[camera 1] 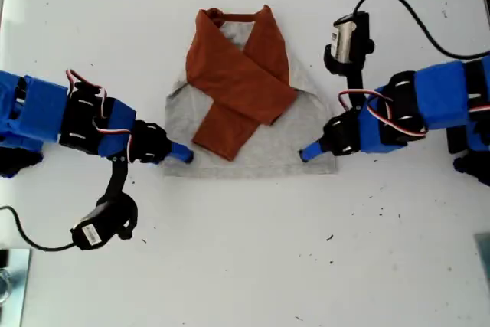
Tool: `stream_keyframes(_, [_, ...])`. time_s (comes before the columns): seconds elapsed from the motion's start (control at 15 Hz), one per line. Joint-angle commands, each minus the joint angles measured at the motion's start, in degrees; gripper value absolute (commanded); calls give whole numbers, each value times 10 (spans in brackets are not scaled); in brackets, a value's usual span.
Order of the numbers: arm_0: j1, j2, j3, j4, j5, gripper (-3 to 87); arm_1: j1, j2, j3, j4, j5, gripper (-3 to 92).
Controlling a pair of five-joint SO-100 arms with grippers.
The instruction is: Fold t shirt
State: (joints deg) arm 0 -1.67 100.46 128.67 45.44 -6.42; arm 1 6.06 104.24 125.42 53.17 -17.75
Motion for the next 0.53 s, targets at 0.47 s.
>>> stream_keyframes(0.47, [73,-2,-159,44,75,-3,-92,110,-99,157,29,32])
